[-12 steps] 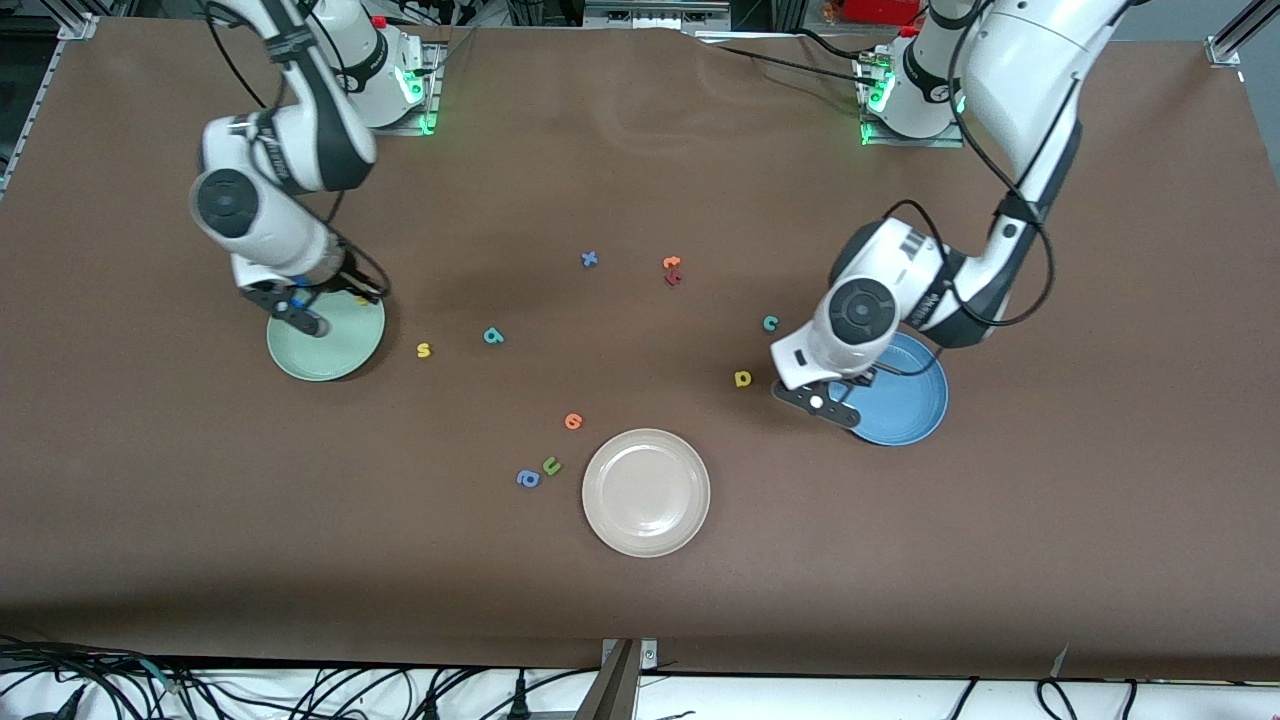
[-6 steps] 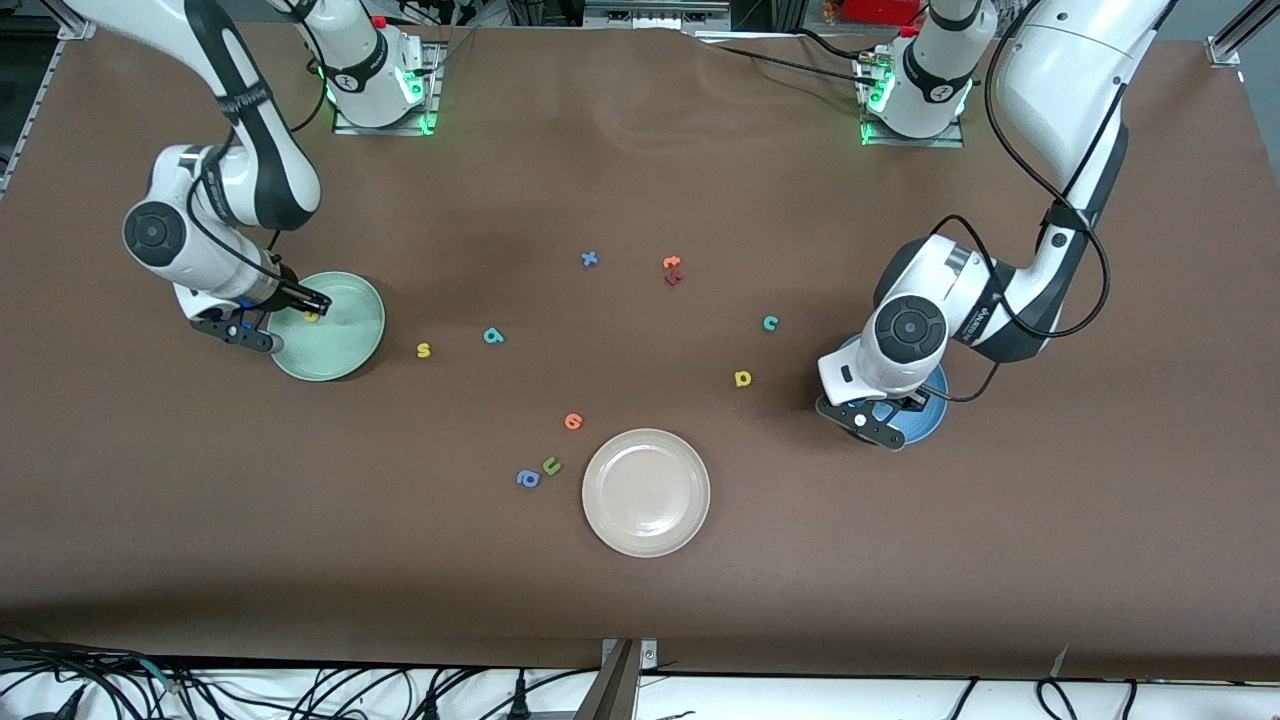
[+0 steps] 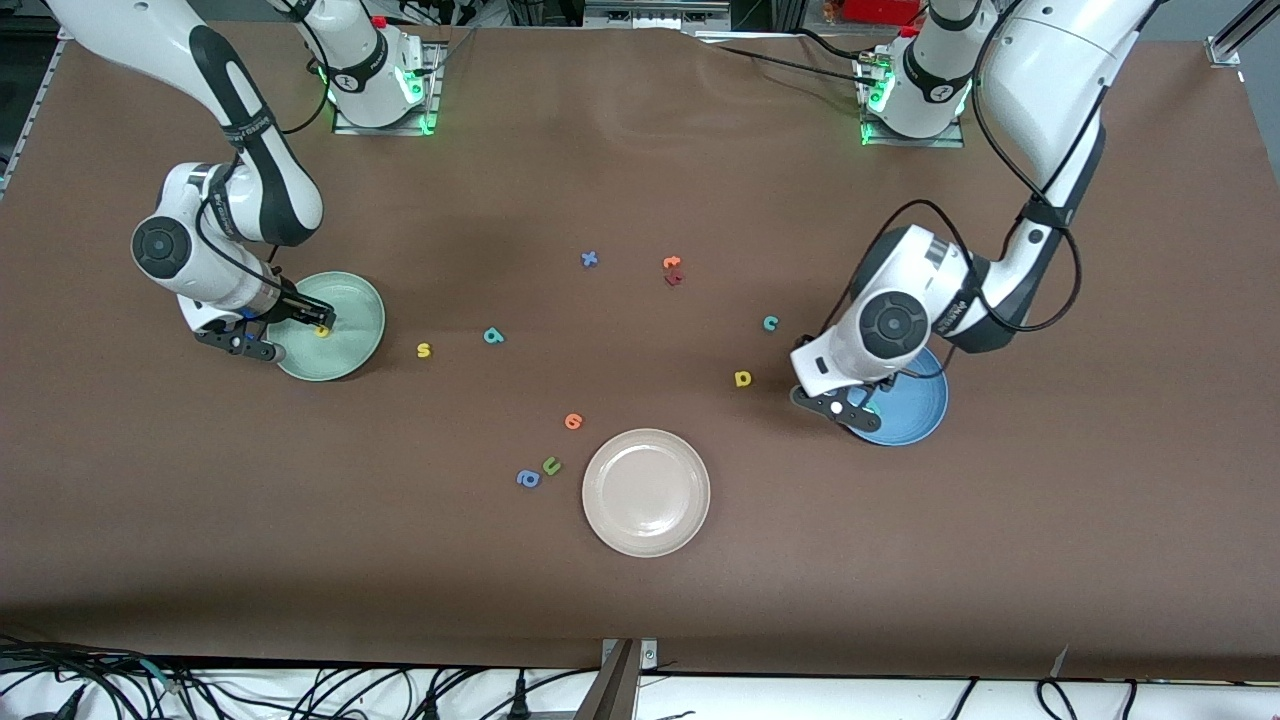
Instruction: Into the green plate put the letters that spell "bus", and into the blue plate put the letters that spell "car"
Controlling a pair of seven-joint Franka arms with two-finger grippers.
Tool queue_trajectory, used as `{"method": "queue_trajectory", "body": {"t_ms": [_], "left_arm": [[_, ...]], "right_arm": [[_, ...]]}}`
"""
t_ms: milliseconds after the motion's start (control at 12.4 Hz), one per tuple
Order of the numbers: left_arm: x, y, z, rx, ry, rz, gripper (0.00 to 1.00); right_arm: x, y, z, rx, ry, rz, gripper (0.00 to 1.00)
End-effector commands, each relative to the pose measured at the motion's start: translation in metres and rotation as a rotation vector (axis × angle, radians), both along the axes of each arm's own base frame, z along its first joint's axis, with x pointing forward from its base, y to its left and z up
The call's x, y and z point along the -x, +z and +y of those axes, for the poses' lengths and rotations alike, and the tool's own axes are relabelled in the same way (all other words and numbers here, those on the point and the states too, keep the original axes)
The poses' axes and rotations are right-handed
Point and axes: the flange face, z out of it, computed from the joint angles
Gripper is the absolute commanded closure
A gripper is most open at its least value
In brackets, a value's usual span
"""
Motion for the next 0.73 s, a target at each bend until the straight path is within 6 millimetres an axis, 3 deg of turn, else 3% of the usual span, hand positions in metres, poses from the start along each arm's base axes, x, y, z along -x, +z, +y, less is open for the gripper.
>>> {"method": "queue_trajectory", "body": {"t_ms": [0, 81, 242, 323, 484, 646], "left_arm": [[0.041, -0.012, -0.039, -0.021, 0.116, 0.036, 0.00], [0.052, -0.017, -0.047, -0.029, 0.149, 0.041, 0.00], [0.084, -0.033, -0.057, -0.005, 0.185, 0.013, 0.00], [0.094, -0.043, -0.055, 0.014, 0.187, -0.001, 0.00], [0.101, -0.052, -0.057, 0.024, 0.149, -0.043, 0.01], [0.110, -0.066, -0.055, 0.044, 0.113, -0.073, 0.07]], "right_arm": [[-0.009, 0.046, 0.027, -0.010, -0.028, 0.035, 0.01], [-0.018, 0.059, 0.041, -0.006, -0.050, 0.073, 0.01], [-0.033, 0.086, 0.092, -0.008, -0.035, 0.087, 0.01], [-0.033, 0.089, 0.118, -0.018, 0.019, 0.075, 0.01], [-0.037, 0.080, 0.161, -0.049, 0.142, 0.043, 0.01], [-0.044, 0.063, 0.180, -0.091, 0.280, 0.006, 0.01]]}}
